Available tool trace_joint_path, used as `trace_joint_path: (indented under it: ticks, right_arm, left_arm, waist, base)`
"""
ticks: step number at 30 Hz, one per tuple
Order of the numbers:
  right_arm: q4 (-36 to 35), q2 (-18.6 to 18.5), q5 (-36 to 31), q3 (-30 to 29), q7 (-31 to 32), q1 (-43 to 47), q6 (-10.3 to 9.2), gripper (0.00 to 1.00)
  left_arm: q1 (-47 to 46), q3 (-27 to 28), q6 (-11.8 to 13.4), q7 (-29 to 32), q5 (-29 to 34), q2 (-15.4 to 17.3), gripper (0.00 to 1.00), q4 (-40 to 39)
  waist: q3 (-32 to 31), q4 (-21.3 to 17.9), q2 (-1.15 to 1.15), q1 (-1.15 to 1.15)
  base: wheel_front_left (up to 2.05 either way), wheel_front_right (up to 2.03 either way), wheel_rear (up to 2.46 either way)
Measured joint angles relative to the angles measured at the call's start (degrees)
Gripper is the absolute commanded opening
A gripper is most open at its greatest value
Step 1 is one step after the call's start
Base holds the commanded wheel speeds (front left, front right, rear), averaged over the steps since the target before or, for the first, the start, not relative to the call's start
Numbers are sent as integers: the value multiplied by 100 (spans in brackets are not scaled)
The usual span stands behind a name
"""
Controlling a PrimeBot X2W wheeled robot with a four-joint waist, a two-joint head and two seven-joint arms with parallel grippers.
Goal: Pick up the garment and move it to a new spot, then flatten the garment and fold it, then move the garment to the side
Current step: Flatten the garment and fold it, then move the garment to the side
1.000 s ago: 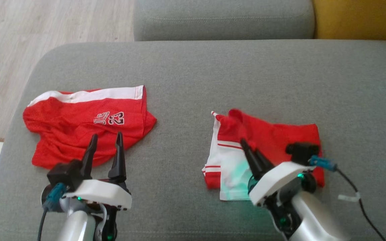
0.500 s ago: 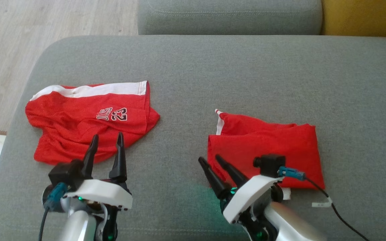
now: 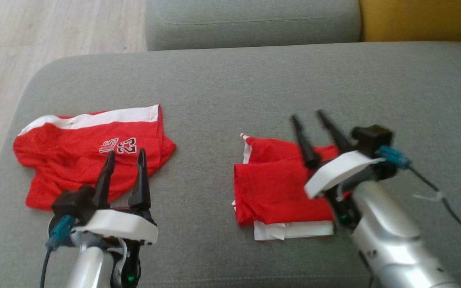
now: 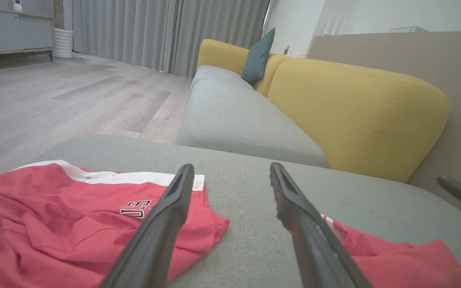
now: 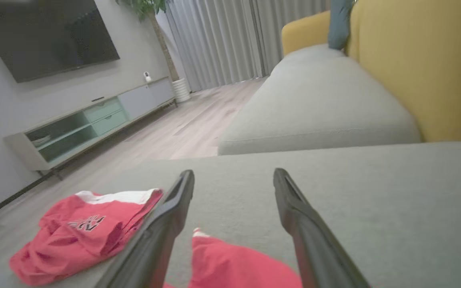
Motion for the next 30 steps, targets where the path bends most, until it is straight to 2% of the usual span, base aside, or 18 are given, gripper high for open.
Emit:
trace_joint_path:
  ticks: [2, 7, 12, 19, 30]
  right_arm:
    - [-146, -29, -609, -528, -24, 51, 0, 100]
    - [-1206, -100, -1906, -1715, -41, 608, 0, 100]
    - [-2061, -73, -2551, -2379, -41, 1479, 0, 100]
    - [-2767, 40, -2742, -2715, -41, 2006, 0, 100]
    - [-2909, 63, -2488, -2680, -41, 2491, 0, 100]
  left_arm:
    - [0, -11, -1, 0, -33, 0, 100, -80]
    - [3, -32, -3, 0, -162, -1, 100, -244]
    - [14, -97, -135, -1, -162, -3, 100, -459]
    - [179, -58, -197, -1, 37, -3, 100, -662]
    - [504, 53, -218, -1, 224, 0, 100, -799]
  waist:
    - [-3, -53, 0, 0]
    - [5, -174, 0, 0]
    - [71, -282, 0, 0]
    - [165, -391, 0, 0]
    - [186, -462, 0, 0]
  base:
    - [0, 0, 0]
    - [0, 0, 0]
    - [0, 0, 0]
    - [0, 0, 0]
    - [0, 0, 0]
